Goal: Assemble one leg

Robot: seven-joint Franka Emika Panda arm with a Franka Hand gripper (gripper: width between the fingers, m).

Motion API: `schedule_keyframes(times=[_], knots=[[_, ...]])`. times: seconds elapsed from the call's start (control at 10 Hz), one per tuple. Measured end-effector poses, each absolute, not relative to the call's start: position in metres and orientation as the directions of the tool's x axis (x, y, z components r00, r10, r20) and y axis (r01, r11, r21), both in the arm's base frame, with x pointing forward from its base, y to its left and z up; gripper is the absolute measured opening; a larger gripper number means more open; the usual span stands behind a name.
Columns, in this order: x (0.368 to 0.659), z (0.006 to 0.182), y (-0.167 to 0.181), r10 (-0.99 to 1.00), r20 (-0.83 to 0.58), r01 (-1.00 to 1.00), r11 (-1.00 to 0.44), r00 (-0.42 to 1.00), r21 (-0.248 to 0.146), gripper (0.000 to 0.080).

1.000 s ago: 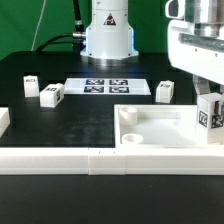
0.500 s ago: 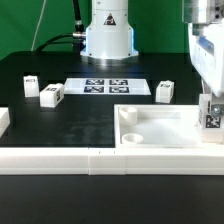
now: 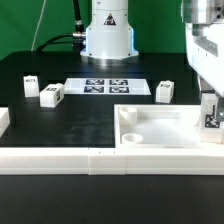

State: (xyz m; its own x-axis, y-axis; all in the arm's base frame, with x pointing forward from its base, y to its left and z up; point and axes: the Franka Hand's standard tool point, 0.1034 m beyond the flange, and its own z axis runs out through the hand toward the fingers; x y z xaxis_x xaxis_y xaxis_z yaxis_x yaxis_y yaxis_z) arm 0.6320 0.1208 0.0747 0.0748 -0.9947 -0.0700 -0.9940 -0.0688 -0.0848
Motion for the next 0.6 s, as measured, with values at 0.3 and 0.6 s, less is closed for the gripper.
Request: schedule_keyframes(times=[0.3,0.6], knots=[[0.6317,0.0744,0.1213,-0.92,-0.039,-0.918,-0.384,0.389,-0.101,0.0648],[0.6326,0.0736,0.1188,-0.753,-0.004,-0.749,-0.653,0.658,-0.107,0.0649]])
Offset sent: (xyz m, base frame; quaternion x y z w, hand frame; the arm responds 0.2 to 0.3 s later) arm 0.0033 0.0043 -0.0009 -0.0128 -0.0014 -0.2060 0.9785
